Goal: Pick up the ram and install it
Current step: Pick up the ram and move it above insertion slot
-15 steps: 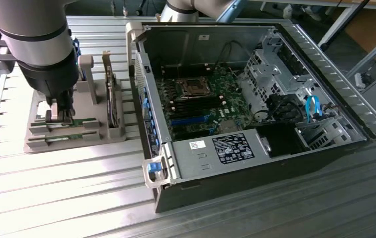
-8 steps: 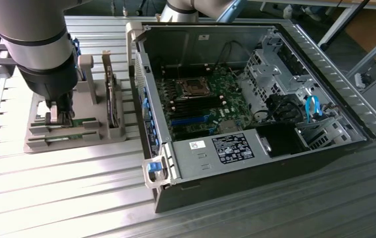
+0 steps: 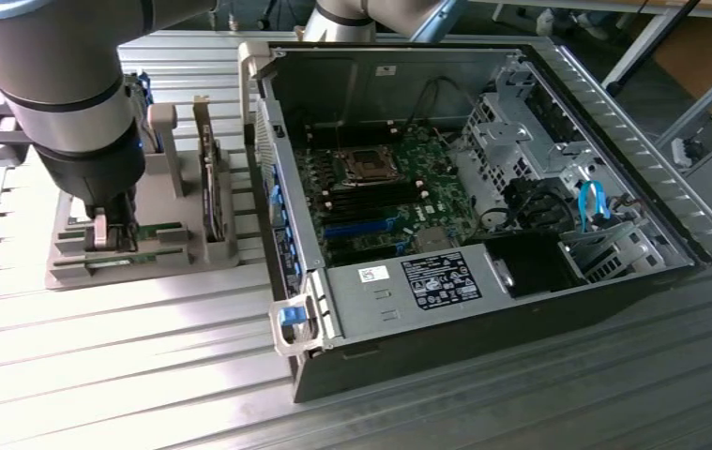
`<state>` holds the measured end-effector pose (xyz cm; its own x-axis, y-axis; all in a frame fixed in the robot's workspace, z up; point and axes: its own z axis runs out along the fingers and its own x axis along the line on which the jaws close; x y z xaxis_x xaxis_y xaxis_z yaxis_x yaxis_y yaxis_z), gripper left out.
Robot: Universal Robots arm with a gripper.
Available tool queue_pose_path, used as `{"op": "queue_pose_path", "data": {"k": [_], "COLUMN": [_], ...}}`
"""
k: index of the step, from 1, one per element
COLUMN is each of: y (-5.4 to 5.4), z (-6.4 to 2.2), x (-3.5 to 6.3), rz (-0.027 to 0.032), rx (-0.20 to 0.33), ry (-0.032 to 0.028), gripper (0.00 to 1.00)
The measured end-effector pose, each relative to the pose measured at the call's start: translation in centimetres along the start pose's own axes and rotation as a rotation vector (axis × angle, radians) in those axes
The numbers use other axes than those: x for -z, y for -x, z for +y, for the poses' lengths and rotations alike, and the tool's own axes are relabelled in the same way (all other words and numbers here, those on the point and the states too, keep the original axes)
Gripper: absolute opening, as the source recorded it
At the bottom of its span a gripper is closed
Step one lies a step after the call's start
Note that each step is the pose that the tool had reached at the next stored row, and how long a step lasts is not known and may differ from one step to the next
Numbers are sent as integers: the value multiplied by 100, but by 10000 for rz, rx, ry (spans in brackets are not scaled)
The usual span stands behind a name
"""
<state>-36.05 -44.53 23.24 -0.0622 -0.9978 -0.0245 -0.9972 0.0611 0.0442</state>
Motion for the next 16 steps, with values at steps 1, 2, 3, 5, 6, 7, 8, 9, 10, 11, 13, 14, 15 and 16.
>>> {"op": "queue_pose_path", "data": {"k": [1,2,3,5,6,7,8,9,10,11,13,14,15,16], "y": [-3,-4,-7,-19,-26,-28,-29,-44,-69,-91,-93,-93,-93,-84], "z": [3,7,12,32,49,49,49,51,54,52,50,51,50,50], "x": [-18,-24,-32,-57,-74,-83,-92,-103,-113,-125,-150,-159,-172,-188], "rz": [-1,-2,-1,-1,-2,11,30,29,29,31,62,85,85,86], "rx": [2,1,1,0,2,260,677,679,684,728,1089,1563,1603,1602], "ry": [-1,-1,0,-1,-2,6,17,15,16,16,26,40,38,39], "gripper": [29,29,29,29,29,29,29,29,29,29,29,29,29,29]}}
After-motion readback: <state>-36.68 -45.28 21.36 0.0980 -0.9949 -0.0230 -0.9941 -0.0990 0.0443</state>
